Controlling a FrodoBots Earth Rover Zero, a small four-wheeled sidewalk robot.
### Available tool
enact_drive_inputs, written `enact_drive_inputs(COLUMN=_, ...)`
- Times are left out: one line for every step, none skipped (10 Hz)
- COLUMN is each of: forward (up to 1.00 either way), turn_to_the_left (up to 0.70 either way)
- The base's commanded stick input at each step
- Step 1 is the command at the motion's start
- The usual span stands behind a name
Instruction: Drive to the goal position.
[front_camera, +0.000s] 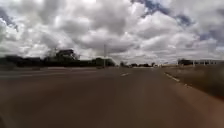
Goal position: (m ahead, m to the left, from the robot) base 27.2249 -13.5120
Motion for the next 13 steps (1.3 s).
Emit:
enact_drive_inputs(forward=0.85, turn_to_the_left=-0.22)
enact_drive_inputs(forward=0.85, turn_to_the_left=-0.3)
enact_drive_inputs(forward=0.85, turn_to_the_left=-0.34)
enact_drive_inputs(forward=0.85, turn_to_the_left=-0.34)
enact_drive_inputs(forward=0.85, turn_to_the_left=-0.34)
enact_drive_inputs(forward=0.85, turn_to_the_left=-0.34)
enact_drive_inputs(forward=0.85, turn_to_the_left=-0.34)
enact_drive_inputs(forward=0.85, turn_to_the_left=-0.34)
enact_drive_inputs(forward=0.85, turn_to_the_left=-0.34)
enact_drive_inputs(forward=0.85, turn_to_the_left=-0.34)
enact_drive_inputs(forward=0.85, turn_to_the_left=-0.34)
enact_drive_inputs(forward=0.85, turn_to_the_left=-0.34)
enact_drive_inputs(forward=0.85, turn_to_the_left=-0.33)
